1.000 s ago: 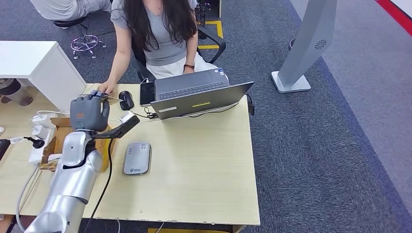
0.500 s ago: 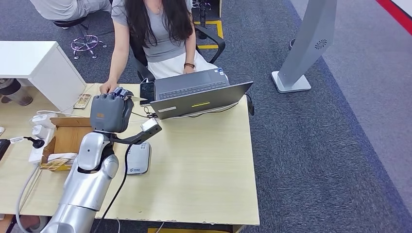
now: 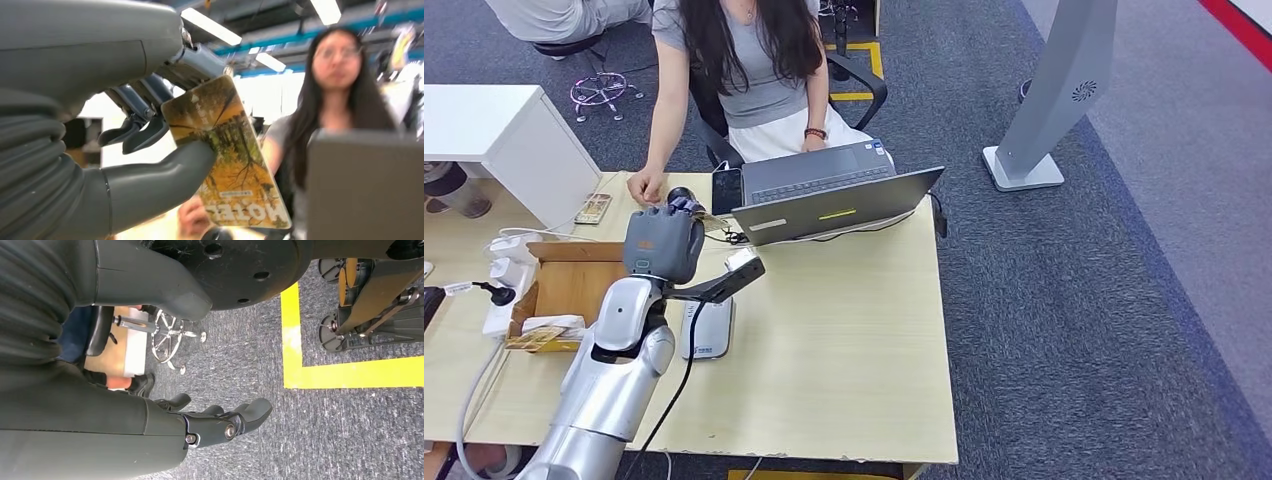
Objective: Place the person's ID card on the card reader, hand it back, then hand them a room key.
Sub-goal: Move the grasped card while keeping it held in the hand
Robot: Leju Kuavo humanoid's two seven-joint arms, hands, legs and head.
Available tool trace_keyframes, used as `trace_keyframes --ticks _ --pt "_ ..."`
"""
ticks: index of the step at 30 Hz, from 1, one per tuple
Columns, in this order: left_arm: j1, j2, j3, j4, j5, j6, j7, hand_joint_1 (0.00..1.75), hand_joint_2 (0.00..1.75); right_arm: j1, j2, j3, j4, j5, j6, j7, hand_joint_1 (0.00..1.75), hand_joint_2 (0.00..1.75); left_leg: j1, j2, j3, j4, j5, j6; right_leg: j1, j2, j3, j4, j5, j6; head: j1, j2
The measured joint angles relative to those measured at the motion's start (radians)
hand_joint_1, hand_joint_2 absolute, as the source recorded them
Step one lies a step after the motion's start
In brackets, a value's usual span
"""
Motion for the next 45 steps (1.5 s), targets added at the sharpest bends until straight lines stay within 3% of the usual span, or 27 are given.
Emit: trace_keyframes --ticks 9,17,23,40,45 --pt "-0.001 0.0 0.0 0.01 -0.004 -0.022 0.009 1.75 1.75 0.0 0.0 0.0 0.001 0.0 0.0 0.0 0.0 1.75 0.0 0.0 0.0 0.0 0.0 0.0 0.0 0.0 0.0 0.0 0.0 0.0 0.0 0.0" --pt "-0.013 0.0 -0.019 0.073 -0.062 -0.115 0.155 1.75 1.75 0.001 0.003 -0.001 0.001 -0.012 -0.016 0.005 0.0 1.75 0.0 0.0 0.0 0.0 0.0 0.0 0.0 0.0 0.0 0.0 0.0 0.0 0.0 0.0" --pt "0.005 0.0 -0.028 0.099 -0.065 -0.131 0.176 1.75 1.75 0.003 0.005 -0.004 0.001 -0.026 -0.022 0.006 0.0 1.75 0.0 0.0 -0.001 0.0 0.0 0.0 0.0 0.0 0.0 0.0 0.0 0.0 0.0 0.0" --pt "0.239 0.048 -0.03 -0.1 -0.058 -0.108 0.173 1.75 1.75 0.014 0.012 -0.034 0.002 -0.072 -0.044 -0.014 0.0 1.75 0.0 0.0 -0.002 0.0 0.0 0.0 0.0 -0.001 0.0 0.0 -0.001 0.001 0.0 0.0" --pt "0.359 0.06 -0.03 -0.186 -0.065 -0.059 0.143 1.75 1.75 0.019 0.016 -0.05 0.002 -0.093 -0.054 -0.027 0.0 1.75 0.0 0.0 -0.001 0.0 -0.001 0.001 0.0 0.0 -0.001 0.0 -0.002 0.001 0.0 0.0"
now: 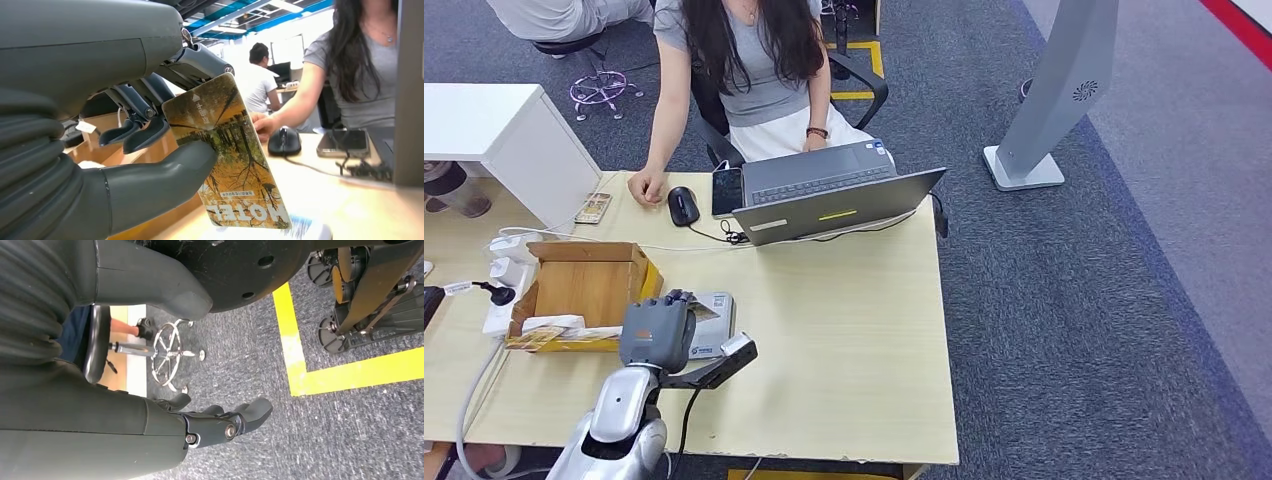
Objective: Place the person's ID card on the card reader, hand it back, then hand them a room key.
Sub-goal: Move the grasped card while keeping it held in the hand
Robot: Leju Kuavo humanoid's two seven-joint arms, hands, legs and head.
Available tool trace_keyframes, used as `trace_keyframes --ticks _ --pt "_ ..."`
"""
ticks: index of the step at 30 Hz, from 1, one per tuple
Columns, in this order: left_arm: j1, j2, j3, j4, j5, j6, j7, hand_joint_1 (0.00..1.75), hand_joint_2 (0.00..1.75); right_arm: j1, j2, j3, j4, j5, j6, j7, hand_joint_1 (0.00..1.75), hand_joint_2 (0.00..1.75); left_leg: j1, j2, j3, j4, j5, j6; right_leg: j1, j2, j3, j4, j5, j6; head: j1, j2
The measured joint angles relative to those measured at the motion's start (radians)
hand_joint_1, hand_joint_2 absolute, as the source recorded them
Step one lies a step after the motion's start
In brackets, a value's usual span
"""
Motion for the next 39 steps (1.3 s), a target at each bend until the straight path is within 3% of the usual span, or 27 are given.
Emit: trace_keyframes --ticks 4,10,18,26,39 --pt "0.082 0.006 0.0 -0.05 -0.009 0.007 -0.007 1.75 1.75 0.002 0.002 -0.009 0.0 -0.008 -0.006 0.0 0.0 1.75 0.0 -0.001 0.0 0.0 -0.001 0.001 0.0 -0.001 0.0 0.0 -0.002 0.001 0.0 0.0" --pt "0.12 0.009 0.0 -0.064 0.004 -0.006 -0.007 1.75 1.75 0.002 0.004 -0.014 0.0 -0.01 -0.007 -0.002 0.0 1.75 0.0 -0.001 0.0 0.0 -0.001 0.001 0.0 -0.001 0.0 0.0 -0.002 0.001 0.0 0.0" --pt "0.081 0.008 0.002 -0.002 0.059 -0.069 -0.022 1.75 1.75 0.001 0.004 -0.015 0.0 0.001 0.001 0.008 0.0 1.75 0.0 -0.001 0.0 0.0 -0.001 0.001 0.0 -0.002 0.001 0.0 -0.002 0.001 0.0 0.0" --pt "0.041 0.004 0.003 0.062 0.063 -0.072 -0.024 1.75 1.75 -0.001 0.004 -0.015 0.0 0.005 0.003 0.018 0.0 1.75 0.0 -0.002 0.0 0.0 -0.001 0.001 0.0 -0.002 0.001 0.0 -0.002 0.001 0.0 0.0" --pt "0.035 0.004 0.003 0.055 0.067 -0.067 -0.039 1.75 1.75 -0.001 0.004 -0.015 0.0 0.001 0.004 0.018 0.0 1.75 0.0 -0.002 0.0 0.0 -0.001 0.001 0.0 -0.002 0.001 0.0 -0.002 0.001 0.0 0.0"
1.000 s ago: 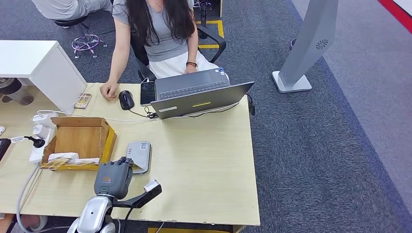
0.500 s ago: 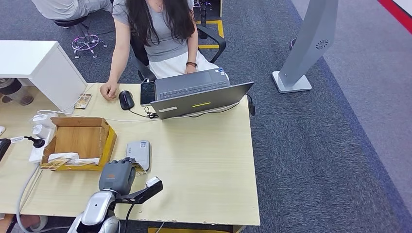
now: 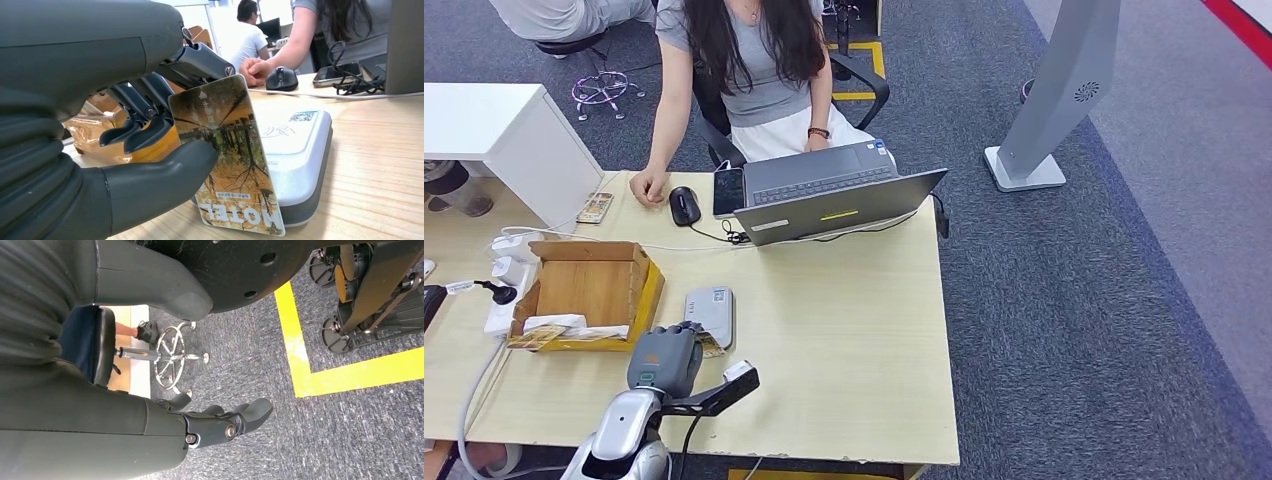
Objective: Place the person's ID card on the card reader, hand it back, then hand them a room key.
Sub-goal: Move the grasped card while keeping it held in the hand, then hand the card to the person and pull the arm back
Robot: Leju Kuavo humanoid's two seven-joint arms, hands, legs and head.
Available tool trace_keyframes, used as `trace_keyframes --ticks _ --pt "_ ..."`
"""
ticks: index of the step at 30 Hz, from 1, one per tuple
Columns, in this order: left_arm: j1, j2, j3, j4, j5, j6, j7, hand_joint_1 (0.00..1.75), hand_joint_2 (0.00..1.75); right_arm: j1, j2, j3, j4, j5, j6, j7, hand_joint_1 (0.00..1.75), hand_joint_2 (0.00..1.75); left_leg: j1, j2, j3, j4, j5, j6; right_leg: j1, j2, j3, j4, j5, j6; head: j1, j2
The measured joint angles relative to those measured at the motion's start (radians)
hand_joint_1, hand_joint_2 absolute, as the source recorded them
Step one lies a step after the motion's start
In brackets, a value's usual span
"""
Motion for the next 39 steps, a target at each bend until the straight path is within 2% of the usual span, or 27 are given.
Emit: trace_keyframes --ticks 21,29,34,39 --pt "0.005 0.0 0.0 -0.017 0.003 0.006 -0.009 1.75 1.75 0.001 0.0 0.0 0.0 -0.005 0.0 -0.005 0.0 1.75 0.0 0.0 0.0 0.0 0.0 0.0 0.0 0.0 0.0 0.0 0.0 0.0 0.0 0.0" --pt "0.082 0.019 -0.03 -0.196 0.002 0.037 -0.051 1.75 1.75 0.004 0.002 -0.007 0.0 -0.029 -0.006 -0.021 0.0 1.75 0.0 0.0 0.0 0.0 0.0 0.0 0.0 0.0 0.0 0.0 0.0 0.0 0.0 0.0" --pt "0.133 0.061 -0.055 -0.358 0.02 0.102 -0.035 1.75 1.75 0.005 0.004 -0.015 0.0 -0.042 -0.012 -0.029 0.0 1.75 0.0 0.0 -0.001 0.0 0.0 0.0 0.0 0.0 -0.001 0.0 0.0 0.0 0.0 0.0" --pt "0.141 0.098 -0.055 -0.453 0.053 0.098 -0.041 1.75 1.75 0.005 0.005 -0.017 0.0 -0.045 -0.013 -0.03 0.0 1.75 0.0 0.0 -0.001 0.0 0.0 0.0 0.0 0.0 -0.001 0.0 0.0 0.0 0.0 0.0"
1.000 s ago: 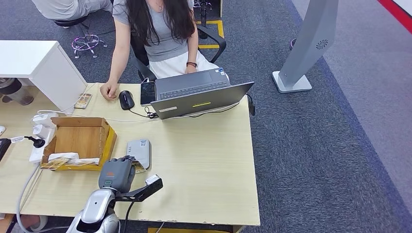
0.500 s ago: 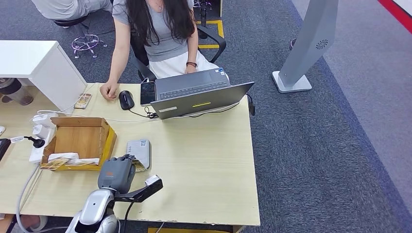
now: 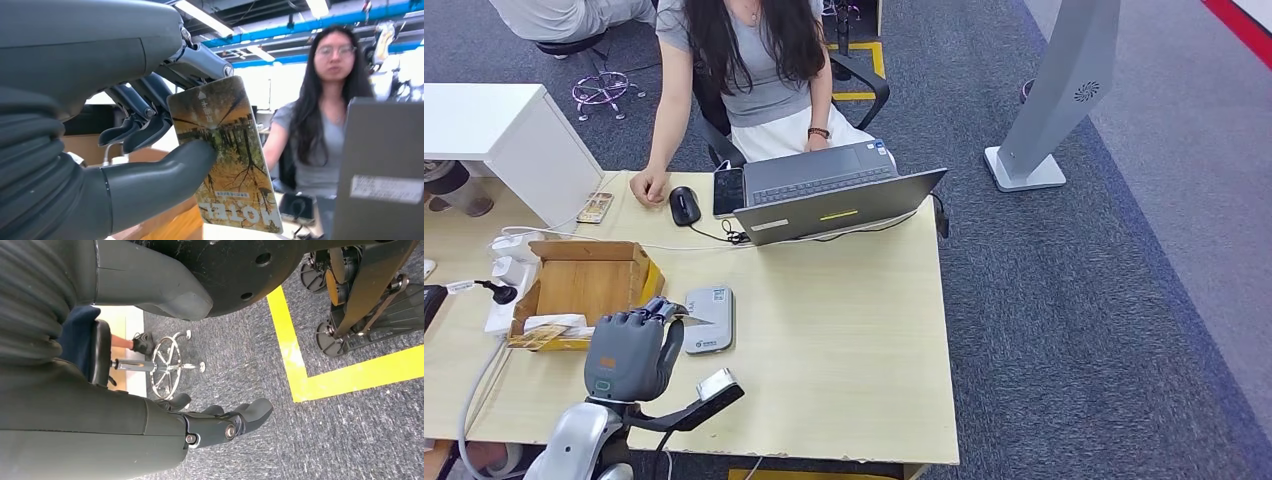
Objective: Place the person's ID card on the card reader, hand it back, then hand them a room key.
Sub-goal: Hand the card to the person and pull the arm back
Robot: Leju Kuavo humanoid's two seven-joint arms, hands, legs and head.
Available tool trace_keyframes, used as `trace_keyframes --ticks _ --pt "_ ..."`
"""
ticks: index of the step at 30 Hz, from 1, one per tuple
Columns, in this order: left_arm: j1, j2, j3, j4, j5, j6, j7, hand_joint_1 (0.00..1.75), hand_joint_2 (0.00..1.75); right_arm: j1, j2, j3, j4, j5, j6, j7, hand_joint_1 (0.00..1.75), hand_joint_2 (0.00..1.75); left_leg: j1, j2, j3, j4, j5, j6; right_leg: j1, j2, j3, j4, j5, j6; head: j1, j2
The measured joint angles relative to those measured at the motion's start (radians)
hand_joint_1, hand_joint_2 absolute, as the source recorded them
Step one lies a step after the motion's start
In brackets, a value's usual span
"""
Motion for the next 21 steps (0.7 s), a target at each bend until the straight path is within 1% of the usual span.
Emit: trace_keyframes --ticks 5,13,16,18,21 --pt "0.003 0.005 0.0 -0.029 0.004 0.005 -0.015 1.75 1.75 0.0 0.0 -0.001 0.0 0.0 0.001 -0.003 0.0 1.75 0.0 0.0 0.0 0.0 0.0 0.0 0.0 0.0 0.0 0.0 0.0 0.0 0.0 0.0" --pt "0.003 0.005 0.0 -0.04 0.002 0.009 -0.013 1.75 1.75 0.0 0.001 -0.004 0.0 0.0 0.001 -0.007 0.0 1.75 0.0 0.0 0.0 0.0 0.0 0.0 0.0 0.0 0.0 0.0 0.0 0.0 0.0 0.0" --pt "-0.009 0.003 0.003 -0.035 -0.038 0.009 0.035 1.75 1.75 -0.001 0.002 -0.005 0.0 0.005 0.001 -0.003 0.0 1.75 0.0 0.0 0.0 0.0 0.0 0.0 0.0 0.0 0.0 0.0 0.0 0.0 0.0 0.0" --pt "-0.035 0.001 0.012 -0.015 -0.066 0.001 0.078 1.75 1.75 -0.001 0.002 -0.005 0.0 0.012 0.002 0.002 0.0 1.75 0.0 0.0 0.0 0.0 0.0 0.0 0.0 0.0 0.0 0.0 0.0 0.0 0.0 0.0" --pt "-0.085 -0.006 0.035 0.044 -0.075 -0.018 0.105 1.75 1.75 -0.003 0.002 -0.004 0.0 0.021 0.004 0.009 0.0 1.75 0.0 0.0 0.0 0.0 0.0 0.0 0.0 0.0 0.0 0.0 0.0 0.0 0.0 0.0"
